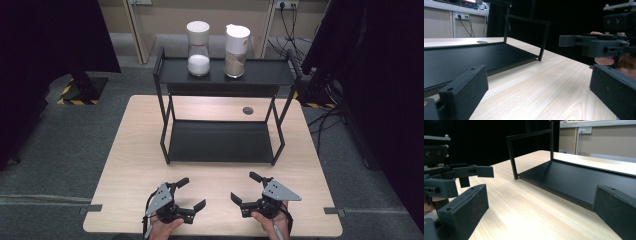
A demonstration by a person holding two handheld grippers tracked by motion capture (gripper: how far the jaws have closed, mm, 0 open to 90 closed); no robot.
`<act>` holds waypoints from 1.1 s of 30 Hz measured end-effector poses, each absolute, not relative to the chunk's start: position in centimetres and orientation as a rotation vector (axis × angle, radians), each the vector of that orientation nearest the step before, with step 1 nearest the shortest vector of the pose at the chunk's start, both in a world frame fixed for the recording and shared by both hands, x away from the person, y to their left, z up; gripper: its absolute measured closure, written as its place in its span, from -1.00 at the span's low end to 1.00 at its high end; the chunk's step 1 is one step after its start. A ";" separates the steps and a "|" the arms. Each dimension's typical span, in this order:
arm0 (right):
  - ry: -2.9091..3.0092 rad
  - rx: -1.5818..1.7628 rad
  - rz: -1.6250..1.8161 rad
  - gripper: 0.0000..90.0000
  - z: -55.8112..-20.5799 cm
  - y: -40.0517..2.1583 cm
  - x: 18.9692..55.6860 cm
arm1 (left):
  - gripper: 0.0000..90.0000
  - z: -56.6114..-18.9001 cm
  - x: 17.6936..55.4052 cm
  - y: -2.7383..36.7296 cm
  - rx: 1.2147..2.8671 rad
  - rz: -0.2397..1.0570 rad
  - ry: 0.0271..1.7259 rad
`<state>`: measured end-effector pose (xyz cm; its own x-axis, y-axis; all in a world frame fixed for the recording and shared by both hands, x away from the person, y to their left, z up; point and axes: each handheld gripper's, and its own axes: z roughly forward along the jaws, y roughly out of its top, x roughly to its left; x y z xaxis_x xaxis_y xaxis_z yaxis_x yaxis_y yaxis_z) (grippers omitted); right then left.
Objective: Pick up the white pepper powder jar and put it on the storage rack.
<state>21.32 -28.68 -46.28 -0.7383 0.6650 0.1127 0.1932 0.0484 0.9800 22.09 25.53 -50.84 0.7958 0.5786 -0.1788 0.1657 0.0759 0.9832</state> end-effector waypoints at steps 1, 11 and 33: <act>1.962 0.866 1.734 -0.99 -46.3 -28.7 21.3 | -0.98 -50.8 22.1 25.5 1.489 0.343 0.631; 1.960 0.882 1.742 -0.99 -46.7 -28.9 21.1 | -0.98 -50.8 22.1 25.5 1.491 0.341 0.630; 1.952 0.887 1.730 -0.99 -46.8 -28.9 21.0 | -0.98 -50.9 21.9 25.5 1.487 0.338 0.631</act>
<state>21.04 -28.87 -46.78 -0.7264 0.6762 0.1226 0.2027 0.0404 0.9784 21.94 25.54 -50.90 0.7967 0.5762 -0.1823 0.1680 0.0787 0.9826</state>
